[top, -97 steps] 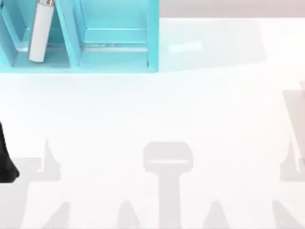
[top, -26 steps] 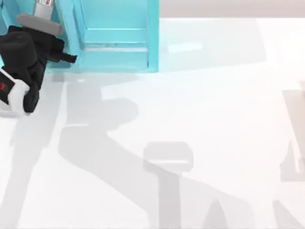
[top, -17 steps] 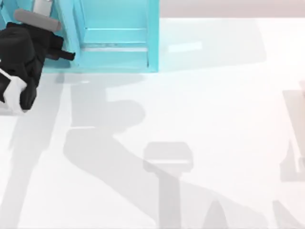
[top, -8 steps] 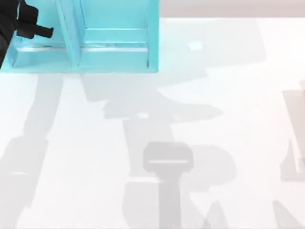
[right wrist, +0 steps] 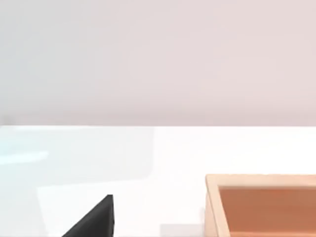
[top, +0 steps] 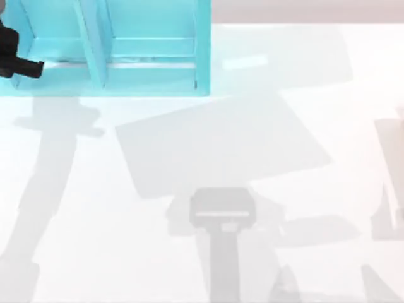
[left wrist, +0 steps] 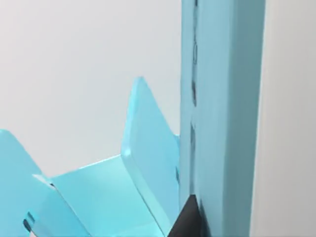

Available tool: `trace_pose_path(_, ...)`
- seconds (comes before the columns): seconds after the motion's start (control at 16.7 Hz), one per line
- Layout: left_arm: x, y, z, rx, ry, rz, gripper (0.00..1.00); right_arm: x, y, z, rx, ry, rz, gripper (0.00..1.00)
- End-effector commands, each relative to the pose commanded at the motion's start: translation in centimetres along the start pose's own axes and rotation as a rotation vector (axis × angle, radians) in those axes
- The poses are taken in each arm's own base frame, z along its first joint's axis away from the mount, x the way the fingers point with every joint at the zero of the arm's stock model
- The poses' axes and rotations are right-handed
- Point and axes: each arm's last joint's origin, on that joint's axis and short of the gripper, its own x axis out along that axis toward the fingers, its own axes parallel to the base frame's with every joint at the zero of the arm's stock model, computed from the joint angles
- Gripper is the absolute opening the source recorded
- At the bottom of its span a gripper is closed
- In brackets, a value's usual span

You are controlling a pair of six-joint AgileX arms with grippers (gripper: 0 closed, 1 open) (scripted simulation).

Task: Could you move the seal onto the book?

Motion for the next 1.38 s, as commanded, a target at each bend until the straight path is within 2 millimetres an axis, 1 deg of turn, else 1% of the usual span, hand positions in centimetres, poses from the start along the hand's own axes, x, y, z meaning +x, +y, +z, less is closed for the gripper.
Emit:
trace_pose_path(0.12, -0.5, 0.0, -0.1, 0.003, 0.004, -0.002, 0.0, 0.0, 0.0, 0.0, 0.0, 0.0, 0.0, 1.0)
trace_pose_path(0.48, -0.4, 0.0, -0.1, -0.004, 0.009, -0.003, 0.0, 0.0, 0.0, 0.0, 0.0, 0.0, 0.0, 1.0)
trace_pose_path(0.6, -0.2, -0.4, 0.4, -0.044, 0.002, -0.013, 0.0, 0.0, 0.0, 0.0, 0.0, 0.0, 0.0, 1.0)
trace_pose_path(0.78, 0.3, -1.7, 1.7, -0.17, 0.006, -0.042, 0.0, 0.0, 0.0, 0.0, 0.0, 0.0, 0.0, 1.0)
trace_pose_path(0.9, 0.8, -3.1, 2.6, -0.286, 0.027, -0.064, 0.0, 0.0, 0.0, 0.0, 0.0, 0.0, 0.0, 1.0)
trace_pose_path(1.08, 1.9, -6.0, 3.9, -0.494, 0.091, -0.087, 0.0, 0.0, 0.0, 0.0, 0.0, 0.0, 0.0, 1.0)
trace_pose_path(1.26, 2.9, -10.0, 4.9, -0.72, 0.183, -0.077, 0.0, 0.0, 0.0, 0.0, 0.0, 0.0, 0.0, 1.0)
trace_pose_path(1.38, 3.5, -13.1, 5.3, -0.869, 0.246, -0.046, 0.0, 0.0, 0.0, 0.0, 0.0, 0.0, 0.0, 1.0)
